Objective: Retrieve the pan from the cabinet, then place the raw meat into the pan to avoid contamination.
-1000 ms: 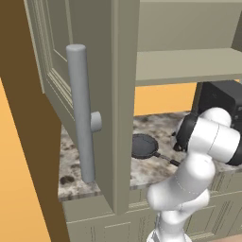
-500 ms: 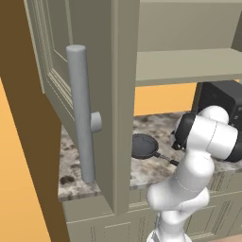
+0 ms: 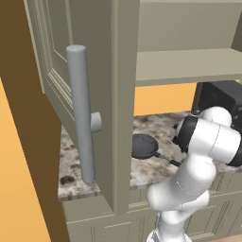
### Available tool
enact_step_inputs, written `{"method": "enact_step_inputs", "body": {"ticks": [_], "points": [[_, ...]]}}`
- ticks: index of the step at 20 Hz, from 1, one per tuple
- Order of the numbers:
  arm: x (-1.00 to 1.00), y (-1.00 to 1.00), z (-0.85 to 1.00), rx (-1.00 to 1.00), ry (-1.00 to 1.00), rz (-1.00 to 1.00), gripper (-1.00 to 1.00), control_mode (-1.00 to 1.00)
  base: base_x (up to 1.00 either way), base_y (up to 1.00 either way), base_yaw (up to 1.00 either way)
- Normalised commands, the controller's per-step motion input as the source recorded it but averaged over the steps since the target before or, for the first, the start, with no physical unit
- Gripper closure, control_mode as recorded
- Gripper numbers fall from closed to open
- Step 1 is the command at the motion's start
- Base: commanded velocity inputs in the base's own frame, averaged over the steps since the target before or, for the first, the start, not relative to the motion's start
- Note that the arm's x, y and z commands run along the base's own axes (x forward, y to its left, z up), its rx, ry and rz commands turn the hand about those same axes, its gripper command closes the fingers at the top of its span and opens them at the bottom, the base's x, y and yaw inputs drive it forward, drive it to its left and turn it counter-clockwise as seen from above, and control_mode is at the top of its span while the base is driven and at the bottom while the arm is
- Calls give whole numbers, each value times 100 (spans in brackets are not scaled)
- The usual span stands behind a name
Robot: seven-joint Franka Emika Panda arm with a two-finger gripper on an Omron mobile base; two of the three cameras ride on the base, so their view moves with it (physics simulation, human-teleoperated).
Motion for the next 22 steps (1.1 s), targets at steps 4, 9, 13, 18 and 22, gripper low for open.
{"method": "enact_step_inputs", "body": {"ticks": [4,9,13,18,22], "points": [[-5,0,26,11,-4,1,-100,-100,0,0,0],[9,-1,3,7,0,6,-100,-100,0,0,0],[28,5,0,6,0,8,-100,-100,0,0,0],[29,0,0,0,0,2,-100,-100,0,0,0],[-2,-2,-7,0,5,0,-100,-100,0,0,0]]}}
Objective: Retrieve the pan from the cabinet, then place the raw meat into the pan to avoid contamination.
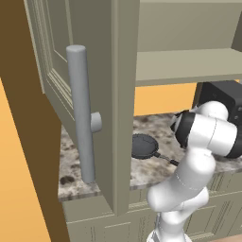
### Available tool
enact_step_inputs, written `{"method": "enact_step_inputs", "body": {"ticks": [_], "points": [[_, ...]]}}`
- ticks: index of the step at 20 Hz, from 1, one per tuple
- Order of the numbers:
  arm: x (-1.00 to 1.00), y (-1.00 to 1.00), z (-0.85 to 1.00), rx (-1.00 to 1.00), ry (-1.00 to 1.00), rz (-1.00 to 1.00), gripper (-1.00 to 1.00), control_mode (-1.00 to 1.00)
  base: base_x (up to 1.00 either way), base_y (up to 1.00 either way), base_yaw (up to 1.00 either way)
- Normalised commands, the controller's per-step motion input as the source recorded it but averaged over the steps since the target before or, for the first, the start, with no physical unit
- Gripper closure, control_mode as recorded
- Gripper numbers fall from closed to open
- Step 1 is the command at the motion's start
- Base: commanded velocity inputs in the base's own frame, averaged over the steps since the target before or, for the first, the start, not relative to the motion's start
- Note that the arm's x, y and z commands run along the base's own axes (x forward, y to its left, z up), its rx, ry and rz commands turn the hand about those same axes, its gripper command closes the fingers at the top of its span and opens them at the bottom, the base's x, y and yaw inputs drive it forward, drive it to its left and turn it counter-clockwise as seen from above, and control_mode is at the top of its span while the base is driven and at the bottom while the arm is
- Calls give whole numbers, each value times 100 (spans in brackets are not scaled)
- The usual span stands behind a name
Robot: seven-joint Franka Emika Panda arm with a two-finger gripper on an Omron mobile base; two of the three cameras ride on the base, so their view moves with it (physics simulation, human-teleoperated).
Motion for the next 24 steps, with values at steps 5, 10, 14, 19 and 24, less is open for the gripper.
{"method": "enact_step_inputs", "body": {"ticks": [5,10,14,19,24], "points": [[-3,0,-7,0,6,-1,-100,-100,0,0,0],[6,13,-9,0,1,0,-100,-100,0,0,0],[5,4,-16,0,1,0,-100,-100,0,0,0],[-2,-2,-31,0,5,0,-100,-100,0,0,0],[0,-2,-23,0,3,0,-100,-100,0,0,0]]}}
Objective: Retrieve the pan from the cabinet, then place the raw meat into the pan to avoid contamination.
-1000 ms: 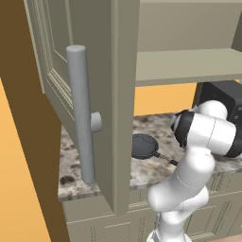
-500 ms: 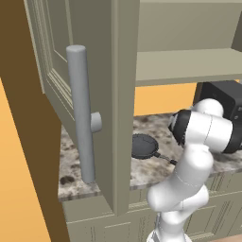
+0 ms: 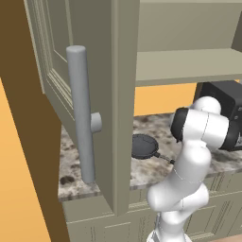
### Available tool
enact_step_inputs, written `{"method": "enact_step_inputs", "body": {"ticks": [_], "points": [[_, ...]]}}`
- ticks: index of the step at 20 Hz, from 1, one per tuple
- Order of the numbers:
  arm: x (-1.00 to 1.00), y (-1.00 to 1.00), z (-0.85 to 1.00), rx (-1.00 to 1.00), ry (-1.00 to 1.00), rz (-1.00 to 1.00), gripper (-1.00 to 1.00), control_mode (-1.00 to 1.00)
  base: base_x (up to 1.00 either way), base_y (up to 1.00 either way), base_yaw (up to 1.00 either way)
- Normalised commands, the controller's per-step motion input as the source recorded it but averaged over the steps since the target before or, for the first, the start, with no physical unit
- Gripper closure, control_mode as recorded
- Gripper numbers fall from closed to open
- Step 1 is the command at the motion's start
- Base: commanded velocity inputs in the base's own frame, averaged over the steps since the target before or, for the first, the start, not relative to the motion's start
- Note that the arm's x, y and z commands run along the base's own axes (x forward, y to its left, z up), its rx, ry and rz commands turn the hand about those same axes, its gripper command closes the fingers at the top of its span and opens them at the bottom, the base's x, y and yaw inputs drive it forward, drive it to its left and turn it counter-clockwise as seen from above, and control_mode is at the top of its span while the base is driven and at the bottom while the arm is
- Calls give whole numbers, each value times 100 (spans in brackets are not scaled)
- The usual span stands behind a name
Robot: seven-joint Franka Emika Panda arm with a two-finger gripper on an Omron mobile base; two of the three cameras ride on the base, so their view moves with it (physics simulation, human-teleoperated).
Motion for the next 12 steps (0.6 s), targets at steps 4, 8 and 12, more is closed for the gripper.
{"method": "enact_step_inputs", "body": {"ticks": [4,8,12], "points": [[-8,-9,-28,0,7,-1,-100,-100,0,0,0],[-21,-6,-52,-3,12,-2,-100,-100,0,0,0],[-18,0,-49,-3,9,0,-100,-100,0,0,0]]}}
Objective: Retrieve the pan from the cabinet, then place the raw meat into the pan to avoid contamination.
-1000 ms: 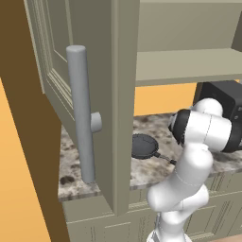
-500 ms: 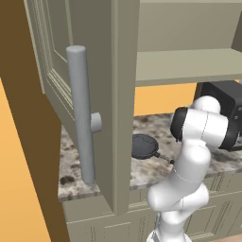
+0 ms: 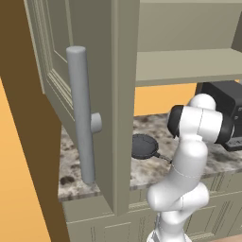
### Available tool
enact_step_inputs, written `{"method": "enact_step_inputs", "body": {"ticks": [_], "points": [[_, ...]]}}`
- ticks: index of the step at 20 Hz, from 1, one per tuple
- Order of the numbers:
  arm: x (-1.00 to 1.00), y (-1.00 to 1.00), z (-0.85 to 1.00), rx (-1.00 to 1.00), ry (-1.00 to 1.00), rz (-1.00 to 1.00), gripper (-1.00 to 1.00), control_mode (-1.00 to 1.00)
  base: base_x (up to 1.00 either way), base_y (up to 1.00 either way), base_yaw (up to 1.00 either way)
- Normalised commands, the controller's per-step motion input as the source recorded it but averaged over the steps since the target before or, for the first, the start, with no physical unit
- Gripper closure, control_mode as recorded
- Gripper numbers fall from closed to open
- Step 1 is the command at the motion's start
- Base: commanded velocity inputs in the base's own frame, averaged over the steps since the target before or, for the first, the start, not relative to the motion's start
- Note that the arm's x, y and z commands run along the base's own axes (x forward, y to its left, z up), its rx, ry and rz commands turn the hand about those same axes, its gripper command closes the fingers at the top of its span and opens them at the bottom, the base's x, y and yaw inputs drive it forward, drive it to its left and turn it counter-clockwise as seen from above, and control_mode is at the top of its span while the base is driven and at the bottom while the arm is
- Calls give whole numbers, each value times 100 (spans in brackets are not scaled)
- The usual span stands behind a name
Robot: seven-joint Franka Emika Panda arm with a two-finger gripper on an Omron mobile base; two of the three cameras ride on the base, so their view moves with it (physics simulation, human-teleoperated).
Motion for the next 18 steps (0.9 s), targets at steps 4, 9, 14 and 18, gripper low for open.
{"method": "enact_step_inputs", "body": {"ticks": [4,9,14,18], "points": [[-6,3,-26,1,3,0,-100,-100,0,0,0],[-5,2,-22,1,0,0,100,-100,0,0,0],[1,4,-3,0,-2,0,100,-100,0,0,0],[-21,14,18,2,-7,0,100,-100,0,0,0]]}}
